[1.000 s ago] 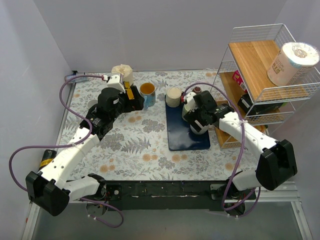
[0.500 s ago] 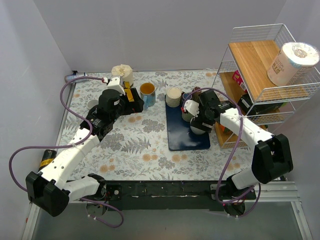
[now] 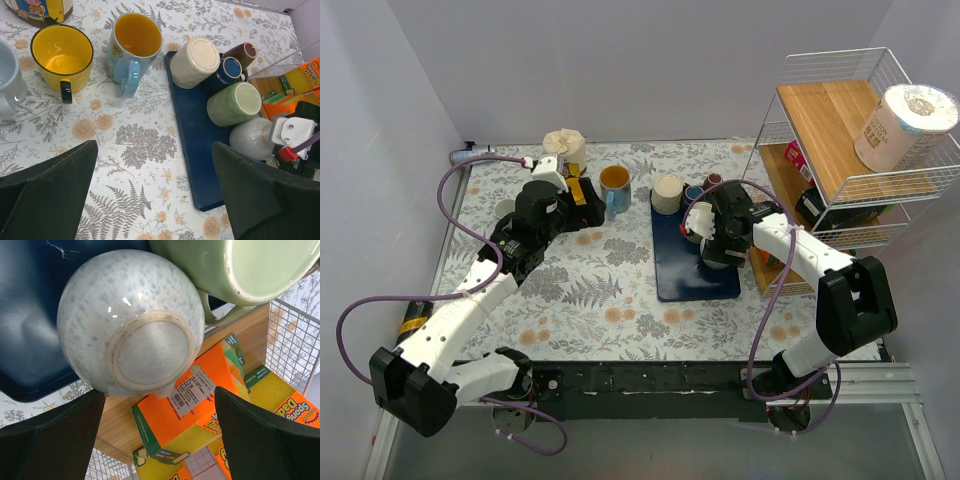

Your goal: Turn the mug right side up

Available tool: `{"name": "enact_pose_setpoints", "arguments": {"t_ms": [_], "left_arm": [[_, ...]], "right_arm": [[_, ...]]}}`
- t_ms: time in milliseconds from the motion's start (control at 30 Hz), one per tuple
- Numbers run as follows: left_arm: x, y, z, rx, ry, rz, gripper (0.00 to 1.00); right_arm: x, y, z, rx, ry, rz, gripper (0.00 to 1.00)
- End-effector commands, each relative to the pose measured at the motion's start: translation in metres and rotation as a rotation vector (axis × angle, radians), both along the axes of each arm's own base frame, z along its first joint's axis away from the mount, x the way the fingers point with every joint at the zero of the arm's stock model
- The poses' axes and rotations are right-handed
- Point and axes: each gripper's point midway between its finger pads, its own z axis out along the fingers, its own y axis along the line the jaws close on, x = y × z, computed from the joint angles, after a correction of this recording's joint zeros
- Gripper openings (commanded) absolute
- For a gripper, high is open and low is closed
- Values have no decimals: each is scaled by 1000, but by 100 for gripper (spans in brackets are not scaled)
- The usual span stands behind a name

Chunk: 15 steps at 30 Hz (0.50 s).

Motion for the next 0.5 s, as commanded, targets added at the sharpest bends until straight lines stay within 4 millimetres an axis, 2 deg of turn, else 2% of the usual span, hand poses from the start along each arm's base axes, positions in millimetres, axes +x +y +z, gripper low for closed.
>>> {"name": "enact_pose_setpoints", "arguments": {"t_ms": [0, 467], "left_arm": [[-6, 7, 5, 2, -18, 18, 98], [-6, 10, 7, -5, -34, 37, 98]], "right_arm": [[4, 1, -3, 9, 10, 53, 95], [-18, 3, -22, 74, 82, 49, 92]]}}
